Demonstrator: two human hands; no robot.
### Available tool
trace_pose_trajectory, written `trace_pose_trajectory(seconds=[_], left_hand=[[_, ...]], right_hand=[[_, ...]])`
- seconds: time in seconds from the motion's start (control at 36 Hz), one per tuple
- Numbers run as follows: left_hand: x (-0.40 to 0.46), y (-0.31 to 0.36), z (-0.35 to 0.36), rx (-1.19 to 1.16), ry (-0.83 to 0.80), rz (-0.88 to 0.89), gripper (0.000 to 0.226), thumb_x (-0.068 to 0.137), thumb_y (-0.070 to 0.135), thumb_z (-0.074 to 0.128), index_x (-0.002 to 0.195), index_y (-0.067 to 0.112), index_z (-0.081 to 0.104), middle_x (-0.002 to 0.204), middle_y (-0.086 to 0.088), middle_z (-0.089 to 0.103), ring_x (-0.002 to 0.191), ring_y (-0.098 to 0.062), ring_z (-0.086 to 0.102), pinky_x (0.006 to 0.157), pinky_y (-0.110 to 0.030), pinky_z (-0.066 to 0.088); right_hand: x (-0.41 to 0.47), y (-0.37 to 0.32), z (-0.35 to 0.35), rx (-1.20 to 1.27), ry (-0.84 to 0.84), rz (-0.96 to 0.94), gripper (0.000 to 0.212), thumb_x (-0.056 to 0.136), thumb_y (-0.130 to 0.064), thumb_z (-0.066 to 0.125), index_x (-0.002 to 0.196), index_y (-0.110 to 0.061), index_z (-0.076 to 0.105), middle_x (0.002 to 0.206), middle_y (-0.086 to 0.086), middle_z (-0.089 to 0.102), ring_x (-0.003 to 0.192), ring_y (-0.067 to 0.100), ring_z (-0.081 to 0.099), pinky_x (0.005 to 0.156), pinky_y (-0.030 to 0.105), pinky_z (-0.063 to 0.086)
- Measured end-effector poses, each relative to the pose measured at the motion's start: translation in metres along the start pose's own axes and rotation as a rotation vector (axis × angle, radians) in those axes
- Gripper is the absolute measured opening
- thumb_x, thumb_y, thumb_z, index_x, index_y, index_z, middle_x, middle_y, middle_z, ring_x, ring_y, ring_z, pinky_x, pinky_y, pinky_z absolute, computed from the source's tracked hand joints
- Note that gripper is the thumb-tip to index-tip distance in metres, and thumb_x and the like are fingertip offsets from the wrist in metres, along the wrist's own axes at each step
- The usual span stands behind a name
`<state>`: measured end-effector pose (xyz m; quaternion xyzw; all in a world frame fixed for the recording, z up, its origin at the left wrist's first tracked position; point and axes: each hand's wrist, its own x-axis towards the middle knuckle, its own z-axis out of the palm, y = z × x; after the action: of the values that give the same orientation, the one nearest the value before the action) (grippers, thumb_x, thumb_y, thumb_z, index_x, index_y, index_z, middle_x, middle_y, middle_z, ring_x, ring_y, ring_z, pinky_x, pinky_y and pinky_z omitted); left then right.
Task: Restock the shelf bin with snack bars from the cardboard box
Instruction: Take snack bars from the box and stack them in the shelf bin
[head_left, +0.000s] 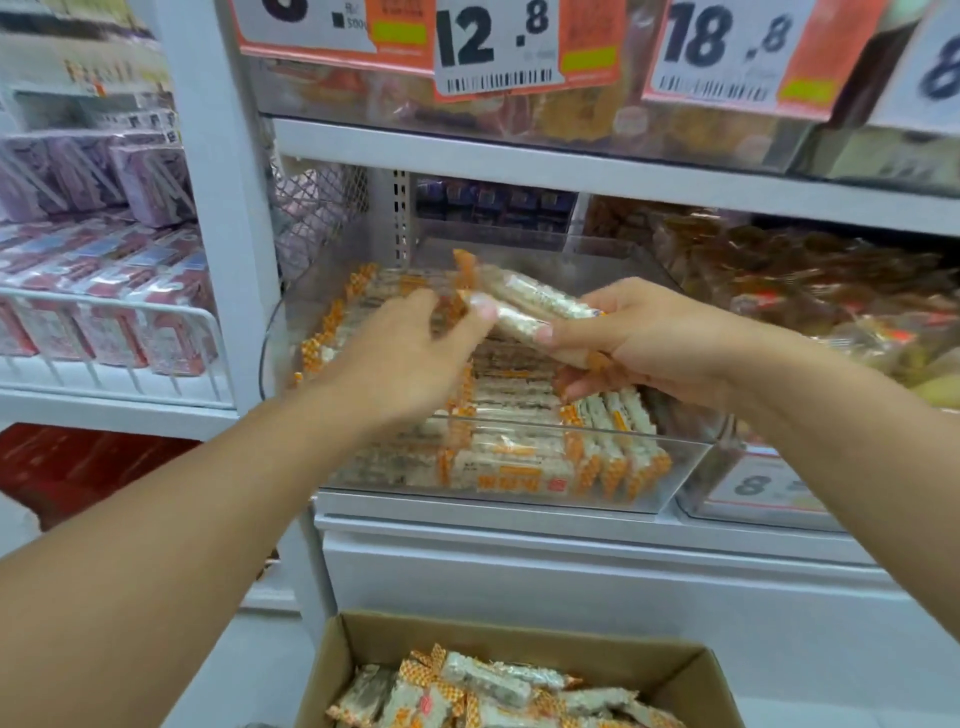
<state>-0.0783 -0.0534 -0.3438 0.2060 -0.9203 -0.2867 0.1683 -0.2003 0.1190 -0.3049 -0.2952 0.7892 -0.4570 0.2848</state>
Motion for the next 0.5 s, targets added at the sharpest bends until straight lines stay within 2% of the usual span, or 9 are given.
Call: trace_pose_trajectory(seconds=[0.06, 0.08, 0.14, 0.19, 0.25, 0.33, 0.42, 0.5], left_hand=[[-0.004, -0.02, -0.003, 0.391, -0.037, 0.136, 0.094, 0.08, 0.084, 0.013, 0.143, 0.021, 0.044, 0.143, -0.011, 0.05, 0.131, -0.031, 0.044, 0.107, -0.045, 0.038], [-0.004, -0.026, -0.004, 0.49, -0.104, 0.117, 0.095, 0.079, 0.083, 0.013, 0.151, 0.025, 0.035, 0.155, -0.01, 0.038, 0.142, -0.032, 0.032, 0.116, -0.046, 0.029], [-0.001, -0.031, -0.005, 0.51, -0.268, 0.012, 0.09, 0.086, 0.084, 0.017, 0.159, 0.032, 0.017, 0.167, -0.006, 0.014, 0.154, -0.028, 0.009, 0.124, -0.044, 0.011], [0.003, -0.027, -0.006, 0.518, -0.347, -0.028, 0.096, 0.079, 0.086, 0.012, 0.16, 0.034, 0.007, 0.169, -0.004, 0.001, 0.155, -0.025, -0.001, 0.125, -0.043, 0.003], [0.003, -0.023, -0.007, 0.537, -0.379, -0.04, 0.111, 0.063, 0.091, 0.001, 0.16, 0.036, 0.001, 0.168, -0.001, -0.006, 0.155, -0.023, -0.008, 0.125, -0.045, -0.001], [0.001, -0.021, -0.007, 0.532, -0.418, -0.105, 0.112, 0.063, 0.095, 0.005, 0.158, 0.038, -0.006, 0.167, 0.004, -0.015, 0.153, -0.02, -0.016, 0.124, -0.044, -0.008], [0.001, -0.018, -0.006, 0.524, -0.424, -0.117, 0.109, 0.066, 0.097, 0.013, 0.158, 0.04, -0.008, 0.166, 0.005, -0.018, 0.153, -0.019, -0.018, 0.124, -0.044, -0.009], [0.001, -0.018, -0.006, 0.505, -0.429, -0.12, 0.12, 0.053, 0.099, 0.006, 0.157, 0.04, -0.01, 0.165, 0.006, -0.02, 0.152, -0.019, -0.02, 0.124, -0.043, -0.01]], right_hand=[[0.01, 0.006, -0.004, -0.03, 0.123, 0.1, 0.041, 0.091, -0.024, 0.075, 0.111, 0.007, 0.058, 0.113, 0.014, 0.06, 0.094, 0.024, 0.071, 0.076, 0.034, 0.063], [0.015, 0.009, -0.005, -0.048, 0.171, 0.149, 0.042, 0.091, -0.023, 0.074, 0.114, 0.004, 0.051, 0.116, 0.013, 0.056, 0.095, 0.025, 0.071, 0.076, 0.036, 0.063], [0.028, 0.015, -0.007, -0.092, 0.229, 0.226, 0.046, 0.093, -0.023, 0.072, 0.126, -0.003, 0.047, 0.122, 0.011, 0.051, 0.087, 0.022, 0.07, 0.079, 0.038, 0.063], [0.047, 0.021, -0.008, -0.092, 0.256, 0.262, 0.052, 0.095, -0.022, 0.07, 0.136, -0.002, 0.046, 0.133, 0.01, 0.047, 0.082, 0.021, 0.068, 0.084, 0.041, 0.062], [0.068, 0.021, -0.008, -0.024, 0.231, 0.277, 0.053, 0.094, -0.019, 0.07, 0.139, -0.005, 0.047, 0.141, 0.009, 0.043, 0.087, 0.021, 0.065, 0.083, 0.038, 0.062], [0.1, 0.014, -0.007, 0.096, 0.172, 0.261, 0.054, 0.09, -0.015, 0.074, 0.138, -0.008, 0.049, 0.145, 0.01, 0.04, 0.105, 0.024, 0.058, 0.078, 0.035, 0.062], [0.13, 0.01, -0.005, 0.139, 0.179, 0.205, 0.065, 0.086, -0.016, 0.079, 0.142, -0.007, 0.047, 0.149, 0.011, 0.039, 0.122, 0.028, 0.053, 0.07, 0.035, 0.063], [0.144, 0.01, -0.003, 0.077, 0.229, 0.158, 0.069, 0.083, -0.023, 0.083, 0.141, -0.007, 0.049, 0.148, 0.009, 0.043, 0.122, 0.024, 0.051, 0.065, 0.033, 0.062]])
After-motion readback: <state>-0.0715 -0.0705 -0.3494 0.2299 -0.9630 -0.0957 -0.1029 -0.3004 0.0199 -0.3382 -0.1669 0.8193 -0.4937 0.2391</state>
